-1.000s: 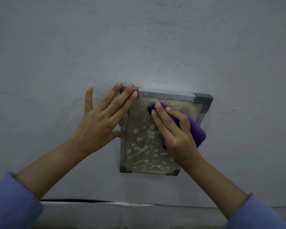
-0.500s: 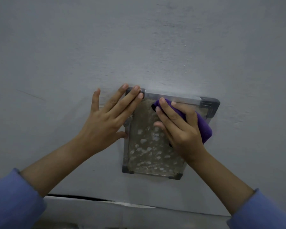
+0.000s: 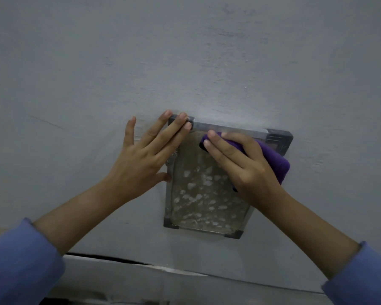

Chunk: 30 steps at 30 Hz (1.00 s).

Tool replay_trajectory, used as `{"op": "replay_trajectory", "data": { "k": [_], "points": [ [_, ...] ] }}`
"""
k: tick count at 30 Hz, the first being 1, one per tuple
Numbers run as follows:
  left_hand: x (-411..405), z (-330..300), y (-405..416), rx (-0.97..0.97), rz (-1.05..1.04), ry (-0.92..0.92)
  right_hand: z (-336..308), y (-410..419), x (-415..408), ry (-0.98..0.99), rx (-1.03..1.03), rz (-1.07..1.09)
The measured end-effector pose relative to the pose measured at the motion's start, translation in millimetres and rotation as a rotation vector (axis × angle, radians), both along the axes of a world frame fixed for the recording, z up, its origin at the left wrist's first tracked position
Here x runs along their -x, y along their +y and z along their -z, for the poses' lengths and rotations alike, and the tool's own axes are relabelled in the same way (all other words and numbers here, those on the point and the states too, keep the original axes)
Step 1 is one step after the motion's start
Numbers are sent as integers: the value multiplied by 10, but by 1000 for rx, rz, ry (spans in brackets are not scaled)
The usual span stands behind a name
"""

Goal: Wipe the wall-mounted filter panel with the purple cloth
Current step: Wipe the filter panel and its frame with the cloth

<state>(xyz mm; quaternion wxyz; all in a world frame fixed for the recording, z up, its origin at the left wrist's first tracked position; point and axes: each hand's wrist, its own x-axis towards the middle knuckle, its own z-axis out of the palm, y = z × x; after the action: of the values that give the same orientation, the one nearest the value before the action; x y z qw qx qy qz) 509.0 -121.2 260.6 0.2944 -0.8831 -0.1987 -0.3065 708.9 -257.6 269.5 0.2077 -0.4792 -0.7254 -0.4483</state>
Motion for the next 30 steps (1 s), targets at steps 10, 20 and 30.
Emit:
{"op": "replay_trajectory", "data": {
  "k": [10,20,30],
  "points": [
    [-45,55,-33,-41,-96,-7,146,-109,25,-2,157,-18],
    [-57,73,-7,-53,-80,-28,82,-9,13,14,129,2],
    [-52,84,14,-56,-80,-18,-114,75,66,-34,30,-45]
  ]
}}
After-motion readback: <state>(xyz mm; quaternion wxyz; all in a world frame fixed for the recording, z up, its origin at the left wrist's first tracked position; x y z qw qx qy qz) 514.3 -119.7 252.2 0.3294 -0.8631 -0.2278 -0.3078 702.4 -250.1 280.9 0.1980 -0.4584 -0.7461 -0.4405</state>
